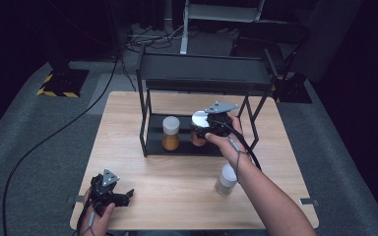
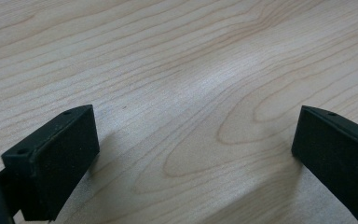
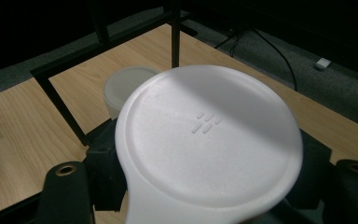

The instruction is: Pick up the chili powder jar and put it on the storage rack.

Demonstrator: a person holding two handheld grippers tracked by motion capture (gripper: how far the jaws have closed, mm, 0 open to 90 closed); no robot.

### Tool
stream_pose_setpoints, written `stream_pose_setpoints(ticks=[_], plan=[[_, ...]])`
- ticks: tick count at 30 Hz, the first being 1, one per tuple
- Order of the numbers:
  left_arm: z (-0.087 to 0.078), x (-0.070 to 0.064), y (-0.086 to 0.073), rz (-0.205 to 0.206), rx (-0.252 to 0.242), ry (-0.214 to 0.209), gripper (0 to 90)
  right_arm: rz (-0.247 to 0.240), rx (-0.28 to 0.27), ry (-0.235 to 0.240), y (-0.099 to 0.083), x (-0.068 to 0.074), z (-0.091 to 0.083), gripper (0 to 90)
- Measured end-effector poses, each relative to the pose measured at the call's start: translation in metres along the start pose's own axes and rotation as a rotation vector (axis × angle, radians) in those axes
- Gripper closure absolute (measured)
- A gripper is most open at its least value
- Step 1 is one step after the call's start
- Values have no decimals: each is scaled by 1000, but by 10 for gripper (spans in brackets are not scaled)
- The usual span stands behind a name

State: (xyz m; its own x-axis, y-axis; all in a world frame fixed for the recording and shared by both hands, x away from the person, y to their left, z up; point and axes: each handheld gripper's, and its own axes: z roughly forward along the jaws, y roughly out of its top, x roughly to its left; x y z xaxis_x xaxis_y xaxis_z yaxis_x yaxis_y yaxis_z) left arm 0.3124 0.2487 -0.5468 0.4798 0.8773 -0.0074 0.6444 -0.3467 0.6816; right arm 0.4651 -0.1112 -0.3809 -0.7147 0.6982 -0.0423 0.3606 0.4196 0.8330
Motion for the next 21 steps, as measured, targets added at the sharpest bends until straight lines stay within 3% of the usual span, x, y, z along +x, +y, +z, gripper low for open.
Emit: stream_pose_setpoints(ticks=[7, 21], plan=[[0, 0, 1, 1, 2, 1, 3, -16, 10, -7, 0, -5, 15, 309], [1, 1, 1, 1, 0, 0, 2, 5, 46, 0, -9, -12, 44, 309]])
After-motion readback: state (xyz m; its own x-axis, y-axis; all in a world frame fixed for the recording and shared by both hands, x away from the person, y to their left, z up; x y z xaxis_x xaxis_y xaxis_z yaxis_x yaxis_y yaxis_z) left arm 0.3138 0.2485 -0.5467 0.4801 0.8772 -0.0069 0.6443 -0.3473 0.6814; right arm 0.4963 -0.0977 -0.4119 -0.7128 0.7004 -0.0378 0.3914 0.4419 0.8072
